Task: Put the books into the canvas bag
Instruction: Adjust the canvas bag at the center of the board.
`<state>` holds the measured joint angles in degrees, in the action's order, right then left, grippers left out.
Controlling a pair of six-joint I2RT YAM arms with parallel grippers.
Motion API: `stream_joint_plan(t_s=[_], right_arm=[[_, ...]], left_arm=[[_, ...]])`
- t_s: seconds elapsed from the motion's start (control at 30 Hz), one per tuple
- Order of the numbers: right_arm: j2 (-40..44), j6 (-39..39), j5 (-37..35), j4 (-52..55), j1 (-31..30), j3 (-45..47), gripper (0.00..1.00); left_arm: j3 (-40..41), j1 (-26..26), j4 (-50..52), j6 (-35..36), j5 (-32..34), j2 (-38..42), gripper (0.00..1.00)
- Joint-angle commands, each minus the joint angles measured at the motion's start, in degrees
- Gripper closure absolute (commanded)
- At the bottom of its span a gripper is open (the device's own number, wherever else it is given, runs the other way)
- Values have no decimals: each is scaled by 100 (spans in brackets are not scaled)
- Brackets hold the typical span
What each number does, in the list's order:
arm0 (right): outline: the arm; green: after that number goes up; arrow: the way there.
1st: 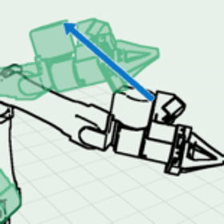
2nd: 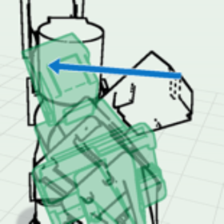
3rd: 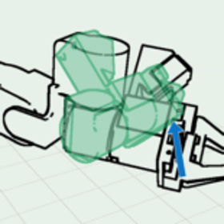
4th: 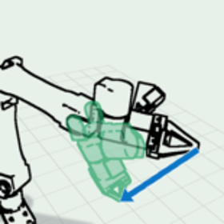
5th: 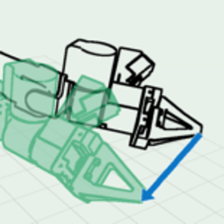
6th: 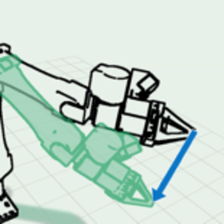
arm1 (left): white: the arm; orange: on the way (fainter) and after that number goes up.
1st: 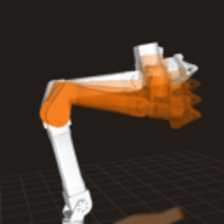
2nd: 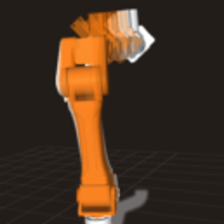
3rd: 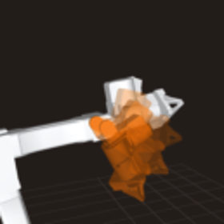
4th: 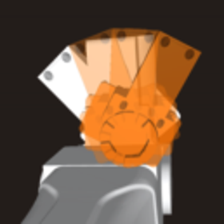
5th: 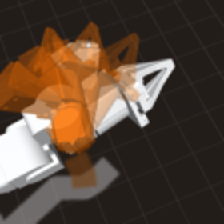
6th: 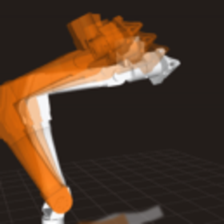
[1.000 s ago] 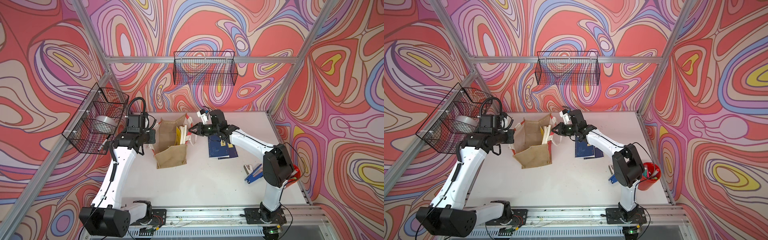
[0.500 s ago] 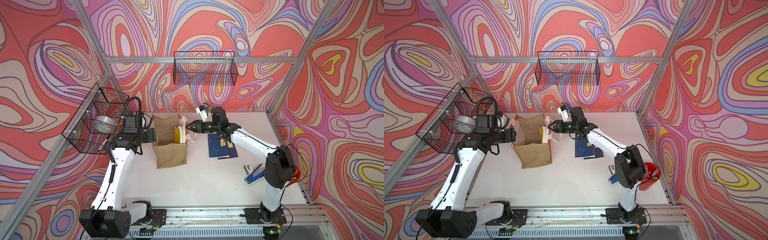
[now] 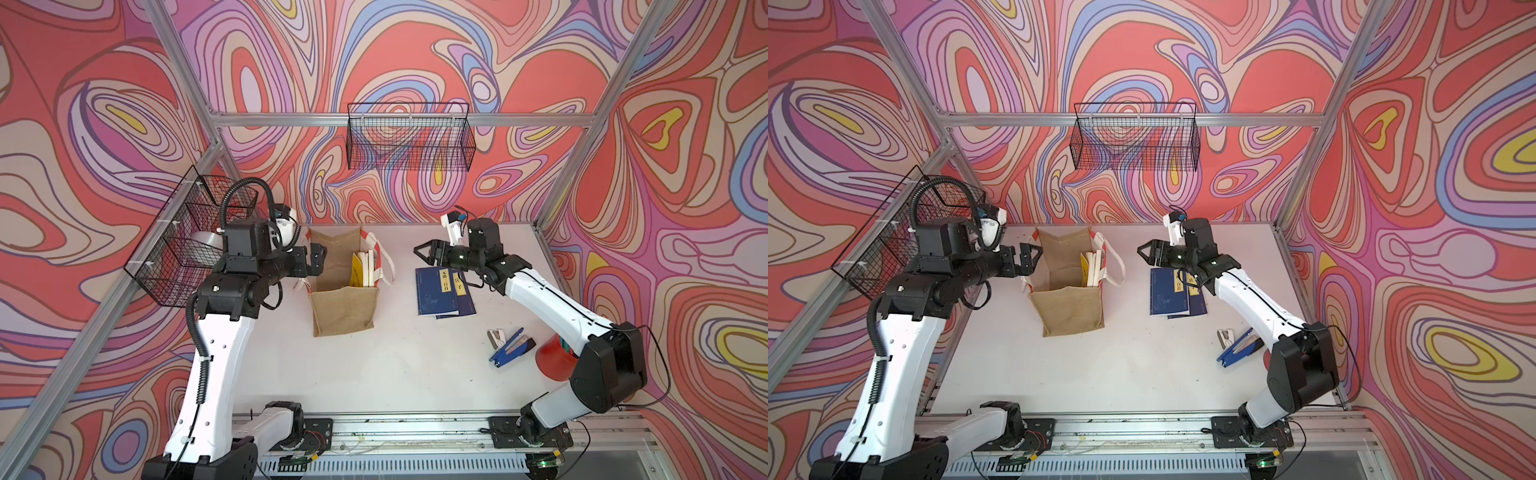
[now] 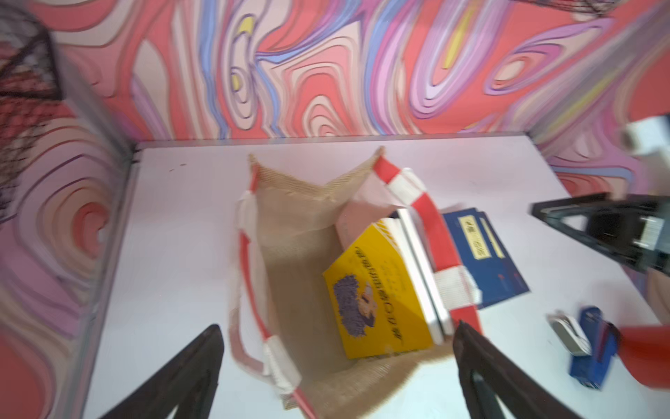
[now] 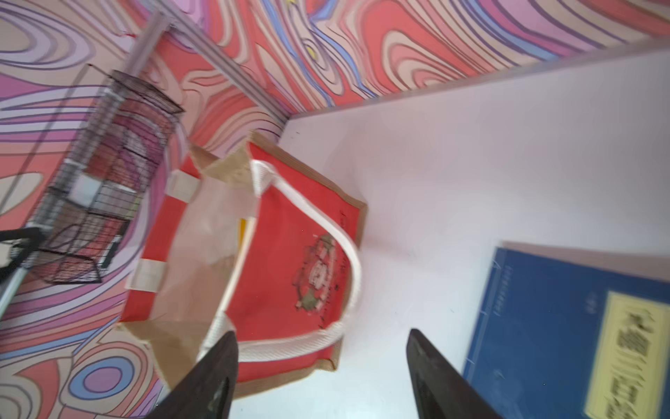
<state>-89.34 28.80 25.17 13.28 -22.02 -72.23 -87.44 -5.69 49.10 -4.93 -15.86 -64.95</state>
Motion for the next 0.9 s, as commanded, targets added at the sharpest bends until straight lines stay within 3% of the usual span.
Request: stream_joint_plan(t_s=[0.0, 0.17, 0.27, 0.33, 0.43, 0.5, 0.53, 0.6, 0.63, 0.77, 0.87], right_arm=[[-44, -148, -252, 153, 66, 301, 24], [-197, -151, -49, -35, 67, 216, 22], [-345, 107, 496, -626, 42, 185, 21], [-431, 289, 768, -1024, -34, 122, 20], [-777, 269, 943, -913, -239, -369, 20], [-1032, 245, 930, -784, -364, -628, 20], [-1166, 273, 952, -768, -401, -720, 20], [-1428, 398, 965, -888, -434, -784, 20], [-1453, 447, 958, -1015, -456, -749, 20], [-1497, 453, 758, -1067, -470, -732, 20], [-1543, 444, 877, -1071, -504, -852, 20]], left_arm=[[16, -274, 202, 66, -750, 12, 0], [536, -274, -300, -269, -920, -113, 0], [777, -234, -441, -378, 37, -280, 0], [838, -51, -466, -513, 343, -443, 0], [632, 363, -39, -757, 941, -1038, 3], [471, 376, 175, -666, 1338, -1311, 19], [473, 380, 158, -642, 1477, -1365, 37], [507, 385, 62, -610, 1584, -1411, 85], [485, 389, 39, -598, 1581, -1432, 100], [471, 411, 3, -562, 1420, -1464, 100], [382, 454, 191, -538, 1746, -1485, 100]])
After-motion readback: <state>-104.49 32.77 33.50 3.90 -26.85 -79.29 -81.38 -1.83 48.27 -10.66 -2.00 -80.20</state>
